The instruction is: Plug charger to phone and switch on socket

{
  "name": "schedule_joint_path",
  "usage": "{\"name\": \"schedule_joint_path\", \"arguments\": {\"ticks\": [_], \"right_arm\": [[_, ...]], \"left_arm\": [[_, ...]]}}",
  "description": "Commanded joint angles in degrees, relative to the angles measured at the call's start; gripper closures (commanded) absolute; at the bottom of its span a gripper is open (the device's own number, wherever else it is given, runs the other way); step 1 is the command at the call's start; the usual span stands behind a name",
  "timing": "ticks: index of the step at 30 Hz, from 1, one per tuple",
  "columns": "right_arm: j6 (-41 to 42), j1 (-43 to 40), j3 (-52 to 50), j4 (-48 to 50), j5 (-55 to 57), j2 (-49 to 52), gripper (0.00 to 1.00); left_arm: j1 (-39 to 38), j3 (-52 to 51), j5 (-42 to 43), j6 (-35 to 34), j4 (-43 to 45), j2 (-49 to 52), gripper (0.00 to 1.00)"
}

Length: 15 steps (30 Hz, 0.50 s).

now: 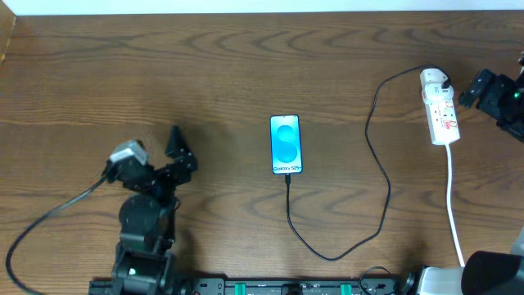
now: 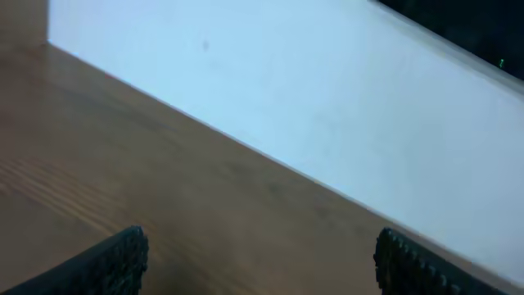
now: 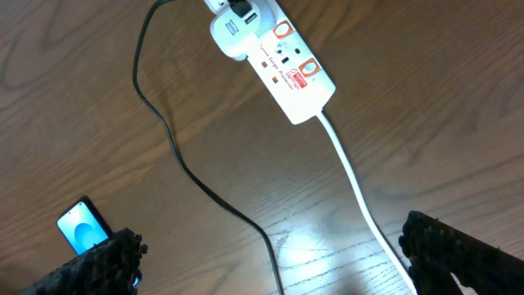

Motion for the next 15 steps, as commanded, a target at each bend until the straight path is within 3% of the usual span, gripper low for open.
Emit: {"name": "schedule_joint_path", "arguments": {"ticks": [1, 15], "right_arm": [[0.26, 0.15, 0.37, -0.04, 0.26, -0.20, 0.01], [0.26, 0.13, 0.37, -0.07, 0.26, -0.20, 0.01]], "left_arm": [[4.02, -4.68, 1.68, 0.50, 3.19, -5.70, 0.12], [12.70, -16.72, 2.71, -6.62, 3.89, -21.99, 0.12]]}}
